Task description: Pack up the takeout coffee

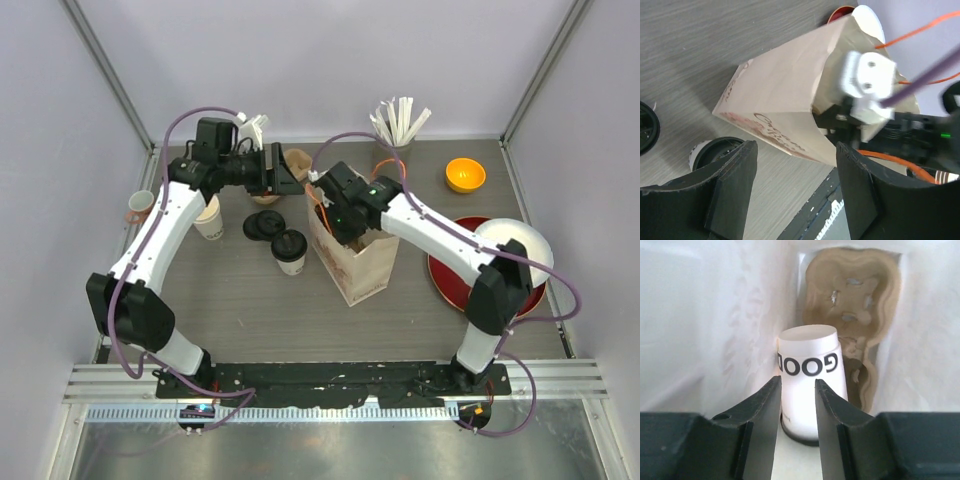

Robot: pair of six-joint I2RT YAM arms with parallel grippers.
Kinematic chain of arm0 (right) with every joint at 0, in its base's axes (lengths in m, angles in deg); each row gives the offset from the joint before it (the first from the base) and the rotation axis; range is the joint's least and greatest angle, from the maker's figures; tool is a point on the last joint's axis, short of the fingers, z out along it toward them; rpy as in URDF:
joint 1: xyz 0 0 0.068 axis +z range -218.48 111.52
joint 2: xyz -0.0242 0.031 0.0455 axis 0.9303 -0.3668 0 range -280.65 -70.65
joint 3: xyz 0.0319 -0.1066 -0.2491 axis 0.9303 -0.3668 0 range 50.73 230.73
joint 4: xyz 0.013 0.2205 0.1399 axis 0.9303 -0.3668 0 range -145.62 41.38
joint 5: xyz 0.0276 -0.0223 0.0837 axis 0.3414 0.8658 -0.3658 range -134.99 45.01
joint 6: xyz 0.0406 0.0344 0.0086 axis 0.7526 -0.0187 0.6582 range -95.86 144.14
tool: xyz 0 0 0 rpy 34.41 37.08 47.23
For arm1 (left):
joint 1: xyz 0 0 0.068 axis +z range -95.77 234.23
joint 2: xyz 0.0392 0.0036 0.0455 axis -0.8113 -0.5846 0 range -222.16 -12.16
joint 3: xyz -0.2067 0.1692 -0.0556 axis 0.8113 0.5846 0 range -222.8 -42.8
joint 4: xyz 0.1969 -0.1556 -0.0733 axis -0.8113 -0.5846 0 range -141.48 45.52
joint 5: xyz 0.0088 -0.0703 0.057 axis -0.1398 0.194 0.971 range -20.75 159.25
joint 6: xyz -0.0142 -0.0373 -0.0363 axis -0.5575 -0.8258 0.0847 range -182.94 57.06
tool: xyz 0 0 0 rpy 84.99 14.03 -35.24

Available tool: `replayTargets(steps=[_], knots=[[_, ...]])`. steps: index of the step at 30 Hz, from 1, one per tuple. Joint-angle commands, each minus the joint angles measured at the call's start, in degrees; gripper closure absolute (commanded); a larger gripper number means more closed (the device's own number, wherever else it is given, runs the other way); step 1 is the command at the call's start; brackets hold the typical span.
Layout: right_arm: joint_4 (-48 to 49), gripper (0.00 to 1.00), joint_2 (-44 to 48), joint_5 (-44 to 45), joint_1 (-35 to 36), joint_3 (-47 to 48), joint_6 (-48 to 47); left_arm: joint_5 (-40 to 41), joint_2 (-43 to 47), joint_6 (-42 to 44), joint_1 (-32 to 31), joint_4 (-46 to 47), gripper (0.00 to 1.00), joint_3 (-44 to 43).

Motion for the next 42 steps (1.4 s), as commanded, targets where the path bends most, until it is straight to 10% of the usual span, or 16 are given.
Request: replayTargets(steps=[1, 16, 23, 31, 42], knots=[[-0.6, 0.62, 8.6, -1.1, 0.3, 5.0, -1.4, -0.8, 0.1, 2.2, -0.2, 0.6, 0.32, -3.3], [3.3, 0.65, 16.4, 6.4, 0.2, 8.0, -2.3, -2.3, 0.5, 3.1, -1.3, 0.1, 0.33, -3.0], [3.9, 0.32, 12.1, 4.5, -0.5, -0.1, -2.5, 2.4, -1.0, 5.0, -4.1, 0.0, 0.25, -5.4], [8.9, 0.19, 7.3, 1.6, -2.0, -8.5, -2.0, 11.1, -6.0, 12.2, -8.5, -0.2, 0.19, -9.8], [10.8, 0.12, 0.2, 1.3, -2.0, -12.9, -3.0, 9.9, -7.1, 21.8, -9.8, -6.7, 0.68, -6.7]])
